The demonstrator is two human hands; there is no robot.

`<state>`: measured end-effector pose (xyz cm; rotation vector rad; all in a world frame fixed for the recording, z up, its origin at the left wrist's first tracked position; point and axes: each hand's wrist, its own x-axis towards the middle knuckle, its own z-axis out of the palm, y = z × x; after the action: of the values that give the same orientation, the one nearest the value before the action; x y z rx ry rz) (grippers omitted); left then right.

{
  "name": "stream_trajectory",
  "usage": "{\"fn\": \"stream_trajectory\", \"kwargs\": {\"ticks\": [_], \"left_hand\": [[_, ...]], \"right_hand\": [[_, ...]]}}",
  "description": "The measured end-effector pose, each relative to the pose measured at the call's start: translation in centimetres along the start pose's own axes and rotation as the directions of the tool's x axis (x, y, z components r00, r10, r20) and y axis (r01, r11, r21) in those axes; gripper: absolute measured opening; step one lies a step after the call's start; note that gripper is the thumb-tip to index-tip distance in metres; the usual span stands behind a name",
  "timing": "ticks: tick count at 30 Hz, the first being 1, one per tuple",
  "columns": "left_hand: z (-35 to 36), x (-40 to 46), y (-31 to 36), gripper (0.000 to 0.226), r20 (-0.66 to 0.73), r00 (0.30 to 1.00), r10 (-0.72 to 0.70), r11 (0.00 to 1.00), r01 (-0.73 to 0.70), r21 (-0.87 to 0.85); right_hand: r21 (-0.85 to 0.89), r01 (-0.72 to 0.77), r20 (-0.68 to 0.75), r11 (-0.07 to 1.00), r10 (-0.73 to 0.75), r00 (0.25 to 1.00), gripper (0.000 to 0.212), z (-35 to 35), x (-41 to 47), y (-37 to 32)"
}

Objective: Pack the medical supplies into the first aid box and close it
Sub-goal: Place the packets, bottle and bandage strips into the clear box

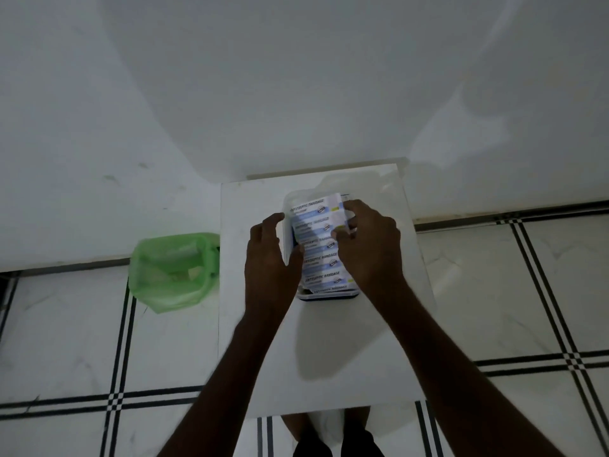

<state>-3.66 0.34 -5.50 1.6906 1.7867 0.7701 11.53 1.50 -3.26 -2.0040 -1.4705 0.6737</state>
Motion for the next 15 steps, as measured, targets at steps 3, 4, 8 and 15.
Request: {"fn": "stream_trajectory", "kwargs": {"ticks": [3, 4, 8, 15], "left_hand": [[0.0, -0.2, -0.1, 0.056, 0.014, 0.999, -0.029, 0.999, 0.029, 0.016], [-0.2, -0.2, -0.1, 0.053, 0.032, 0.998, -0.048, 0.999, 0.048, 0.016], [-1.1, 0.5, -0.2, 0.029, 0.133, 0.974, -0.186, 0.982, 0.18, 0.053], [-1.6, 1.3, -1.4, 0.037, 0.189, 0.966, -0.177, 0.983, 0.163, 0.086]], "right_hand": [[-0.132, 0.065, -0.17, 0.989, -0.087, 0.982, 0.029, -0.4, -0.8, 0.0], [-0.146, 0.067, -0.253, 0.987, -0.102, 0.962, 0.023, -0.7, -0.9, 0.2], [-0.063, -0.19, -0.247, 0.98, 0.169, 0.954, 0.015, -0.5, 0.1, 4.5], [-0.212, -0.254, 0.267, 0.943, 0.307, 0.914, 0.013, 2.3, 1.2, 8.7]]}}
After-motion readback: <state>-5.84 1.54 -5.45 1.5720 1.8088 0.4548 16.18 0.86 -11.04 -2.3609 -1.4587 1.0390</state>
